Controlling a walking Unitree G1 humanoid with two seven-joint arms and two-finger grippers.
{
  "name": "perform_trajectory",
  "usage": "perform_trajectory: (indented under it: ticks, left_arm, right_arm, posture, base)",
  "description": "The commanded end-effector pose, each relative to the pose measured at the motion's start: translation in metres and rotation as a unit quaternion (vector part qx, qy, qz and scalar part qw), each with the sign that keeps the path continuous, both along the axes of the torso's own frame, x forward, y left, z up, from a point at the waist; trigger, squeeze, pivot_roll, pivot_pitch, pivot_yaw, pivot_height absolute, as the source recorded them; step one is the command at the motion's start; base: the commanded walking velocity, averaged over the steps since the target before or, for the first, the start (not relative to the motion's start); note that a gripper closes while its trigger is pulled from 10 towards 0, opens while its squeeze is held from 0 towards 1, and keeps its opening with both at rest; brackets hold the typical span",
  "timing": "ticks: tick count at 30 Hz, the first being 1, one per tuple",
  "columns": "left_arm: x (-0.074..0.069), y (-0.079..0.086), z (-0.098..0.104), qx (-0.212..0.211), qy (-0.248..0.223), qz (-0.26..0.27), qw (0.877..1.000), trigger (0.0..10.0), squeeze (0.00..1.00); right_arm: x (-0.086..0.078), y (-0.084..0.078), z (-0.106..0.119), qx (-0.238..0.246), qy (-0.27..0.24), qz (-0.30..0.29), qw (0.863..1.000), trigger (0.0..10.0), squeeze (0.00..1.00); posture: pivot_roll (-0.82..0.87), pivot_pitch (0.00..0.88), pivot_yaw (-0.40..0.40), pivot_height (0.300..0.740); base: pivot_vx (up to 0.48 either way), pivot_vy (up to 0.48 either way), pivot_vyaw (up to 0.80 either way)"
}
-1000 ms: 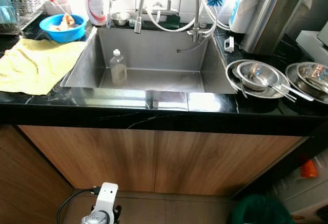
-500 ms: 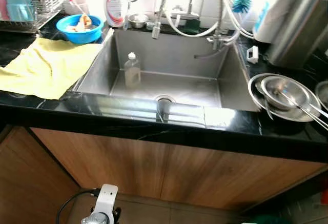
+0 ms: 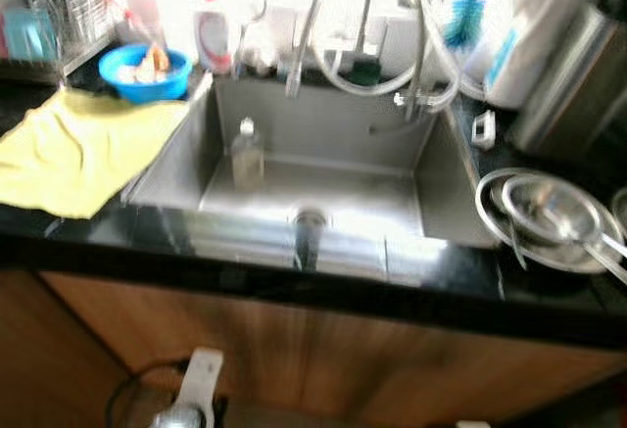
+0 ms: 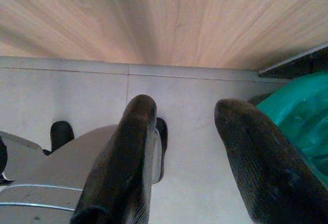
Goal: Kitchen organization
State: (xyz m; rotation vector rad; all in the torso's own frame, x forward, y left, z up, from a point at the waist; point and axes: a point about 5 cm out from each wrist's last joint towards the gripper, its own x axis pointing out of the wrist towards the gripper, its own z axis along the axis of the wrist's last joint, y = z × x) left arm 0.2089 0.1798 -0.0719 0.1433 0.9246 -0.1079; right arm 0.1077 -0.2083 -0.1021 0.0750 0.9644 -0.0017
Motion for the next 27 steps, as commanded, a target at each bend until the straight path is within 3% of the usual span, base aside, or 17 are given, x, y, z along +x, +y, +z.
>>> perform_trajectory:
  ticks: [1, 14, 18, 21, 27]
  left_arm:
    - [-0.004, -0.006, -0.003, 0.002, 0.01, -0.014, 1.0, 10.0, 0.0]
    - [-0.005, -0.004, -0.004, 0.022, 0.008, -0.015, 1.0, 10.0, 0.0]
    - [-0.007, 0.011, -0.003, 0.035, 0.008, 0.001, 0.999, 10.0, 0.0]
    - [-0.003, 0.027, 0.002, 0.042, -0.006, 0.029, 0.999, 10.0, 0.0]
    - [0.005, 0.039, 0.01, 0.049, -0.028, 0.06, 0.997, 10.0, 0.0]
  right_arm:
    - [-0.006, -0.005, -0.001, -0.006, 0.008, -0.009, 1.0, 10.0, 0.0]
    - [-0.001, -0.004, 0.003, -0.016, -0.03, -0.022, 0.999, 10.0, 0.0]
    - [-0.001, -0.006, 0.003, -0.039, -0.029, -0.012, 0.999, 10.0, 0.0]
    - [-0.001, -0.006, 0.004, -0.033, -0.042, -0.04, 0.998, 10.0, 0.0]
    - [0.001, -0.003, 0.006, -0.033, -0.065, -0.055, 0.996, 10.0, 0.0]
  posture:
    - [-0.09, 0.009, -0.047, 0.74]
    - [-0.14, 0.0, -0.032, 0.74]
    - [-0.13, 0.0, -0.029, 0.74]
    - [-0.12, 0.0, -0.024, 0.74]
    - [-0.12, 0.0, -0.009, 0.74]
  base:
    - [0.0, 0.0, 0.0]
    - [0.0, 0.0, 0.0]
    - [0.0, 0.0, 0.0]
    - [0.0, 0.0, 0.0]
    - [0.0, 0.0, 0.0]
